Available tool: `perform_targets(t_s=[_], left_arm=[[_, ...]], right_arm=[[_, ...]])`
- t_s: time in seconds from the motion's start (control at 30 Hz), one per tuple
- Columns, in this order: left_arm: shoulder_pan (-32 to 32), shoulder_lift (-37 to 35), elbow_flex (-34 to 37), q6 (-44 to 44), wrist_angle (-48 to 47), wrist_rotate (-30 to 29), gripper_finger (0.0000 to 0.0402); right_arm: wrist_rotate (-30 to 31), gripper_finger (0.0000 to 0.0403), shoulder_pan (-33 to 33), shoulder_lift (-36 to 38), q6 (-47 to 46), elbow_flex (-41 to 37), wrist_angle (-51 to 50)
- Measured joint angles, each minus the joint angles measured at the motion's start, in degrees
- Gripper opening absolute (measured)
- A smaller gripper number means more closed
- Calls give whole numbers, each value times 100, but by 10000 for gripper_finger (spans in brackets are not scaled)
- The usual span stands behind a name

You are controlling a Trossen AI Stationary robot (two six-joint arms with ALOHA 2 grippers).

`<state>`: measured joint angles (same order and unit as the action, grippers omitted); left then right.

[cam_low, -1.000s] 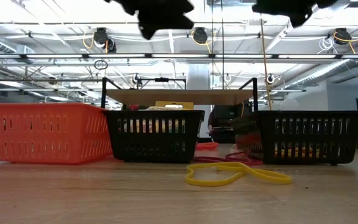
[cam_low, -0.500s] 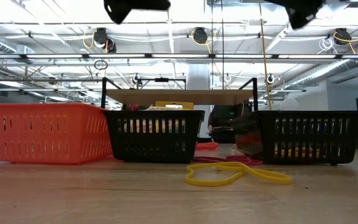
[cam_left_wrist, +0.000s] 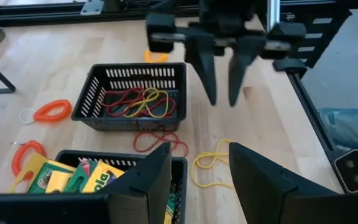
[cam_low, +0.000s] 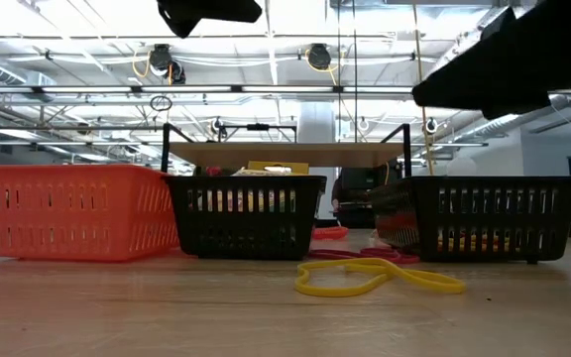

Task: Pick & Place Office Desk Supplies
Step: Put the red rubber band into the right black bin

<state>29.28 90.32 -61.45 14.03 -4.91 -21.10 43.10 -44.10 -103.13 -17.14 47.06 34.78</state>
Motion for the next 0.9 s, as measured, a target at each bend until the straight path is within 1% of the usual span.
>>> perform_targets(t_s=[0.1, 0.23, 0.37, 0.53, 0.63, 0.8, 0.9], left_arm=[[0, 0, 0, 0, 1, 0, 163], [7, 0, 0, -3, -13, 4, 163], [9, 0, 0, -3, -30, 4, 163], [9, 0, 0, 4, -78, 9, 163], [9, 0, 0, 4, -108, 9, 163], [9, 0, 0, 4, -140, 9, 163], [9, 0, 0, 6, -144, 11, 163]], right_arm=[[-367, 82, 22, -81, -18, 222, -335], [-841, 79, 99, -92, -41, 287, -696], [-1026, 79, 168, -92, -278, 287, -1105], [-1040, 79, 258, -92, -634, 287, -1714], [-1045, 78, 315, -92, -601, 287, -1749], [-1453, 78, 470, -92, -478, 287, -1750], [-1483, 77, 560, -92, -469, 287, -1759]])
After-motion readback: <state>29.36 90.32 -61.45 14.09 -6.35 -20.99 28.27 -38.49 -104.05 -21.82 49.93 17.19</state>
